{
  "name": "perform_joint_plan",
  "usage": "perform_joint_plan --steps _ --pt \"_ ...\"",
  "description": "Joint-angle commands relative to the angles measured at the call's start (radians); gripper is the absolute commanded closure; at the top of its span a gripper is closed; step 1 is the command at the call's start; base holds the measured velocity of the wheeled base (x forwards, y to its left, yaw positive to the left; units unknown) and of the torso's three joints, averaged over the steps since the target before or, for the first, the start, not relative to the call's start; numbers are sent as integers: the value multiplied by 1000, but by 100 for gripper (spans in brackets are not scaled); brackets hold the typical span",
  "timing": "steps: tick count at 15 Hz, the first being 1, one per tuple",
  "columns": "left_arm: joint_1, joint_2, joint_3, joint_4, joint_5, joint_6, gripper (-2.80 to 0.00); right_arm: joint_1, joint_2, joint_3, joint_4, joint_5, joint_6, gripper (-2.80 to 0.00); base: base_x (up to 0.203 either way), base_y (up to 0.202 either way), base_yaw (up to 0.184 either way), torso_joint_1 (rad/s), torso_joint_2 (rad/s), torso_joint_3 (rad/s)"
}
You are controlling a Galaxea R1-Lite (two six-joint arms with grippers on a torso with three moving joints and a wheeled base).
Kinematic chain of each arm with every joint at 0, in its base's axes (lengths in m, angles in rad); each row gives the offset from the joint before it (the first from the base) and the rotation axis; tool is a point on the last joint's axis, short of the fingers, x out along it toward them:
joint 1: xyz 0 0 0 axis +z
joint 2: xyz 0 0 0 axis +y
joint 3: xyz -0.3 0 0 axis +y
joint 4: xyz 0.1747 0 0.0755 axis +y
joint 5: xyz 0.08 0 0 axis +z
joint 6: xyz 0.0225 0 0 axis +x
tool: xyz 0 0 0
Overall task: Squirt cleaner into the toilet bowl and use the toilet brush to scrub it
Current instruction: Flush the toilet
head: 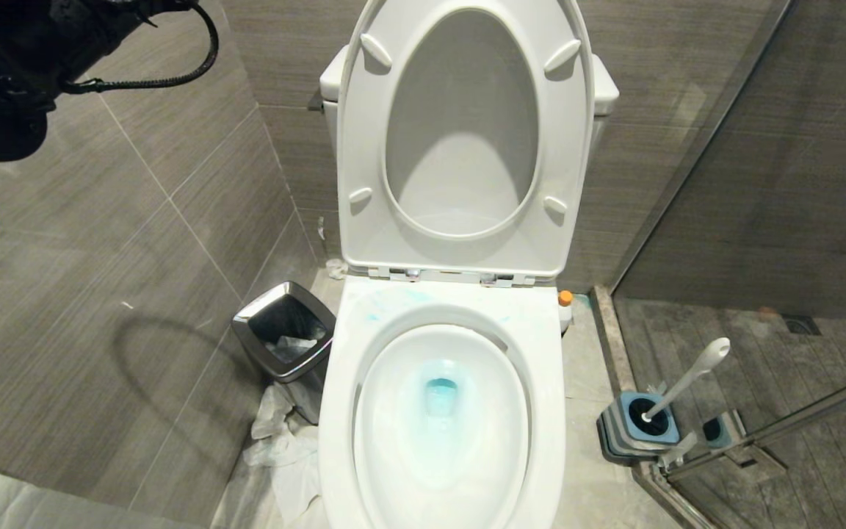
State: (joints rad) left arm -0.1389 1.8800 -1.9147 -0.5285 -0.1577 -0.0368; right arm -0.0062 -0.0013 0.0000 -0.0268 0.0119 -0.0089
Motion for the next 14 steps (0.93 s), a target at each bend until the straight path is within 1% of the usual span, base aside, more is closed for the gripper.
perform_joint_plan --steps 1,4,7,9,12,14 --pt "1 -7 -1 -2 -1 -3 0 0 0 12 -1 0 0 0 0 0 0 0 2 -27" --pt "9 -10 -1 6 1 -28 0 0 0 12 -1 0 0 0 0 0 0 10 0 -133" --pt "18 -13 -1 13 -2 -38 0 0 0 12 -1 0 0 0 0 0 0 3 3 -186" --pt "15 -7 -4 -19 3 -47 0 0 0 12 -1 0 0 0 0 0 0 2 0 -165" --pt "15 -7 -3 -33 26 -48 0 0 0 11 -1 0 0 0 0 0 0 2 1 -36" --pt "13 -9 -1 -33 29 -49 0 0 0 12 -1 0 0 0 0 0 0 0 0 0"
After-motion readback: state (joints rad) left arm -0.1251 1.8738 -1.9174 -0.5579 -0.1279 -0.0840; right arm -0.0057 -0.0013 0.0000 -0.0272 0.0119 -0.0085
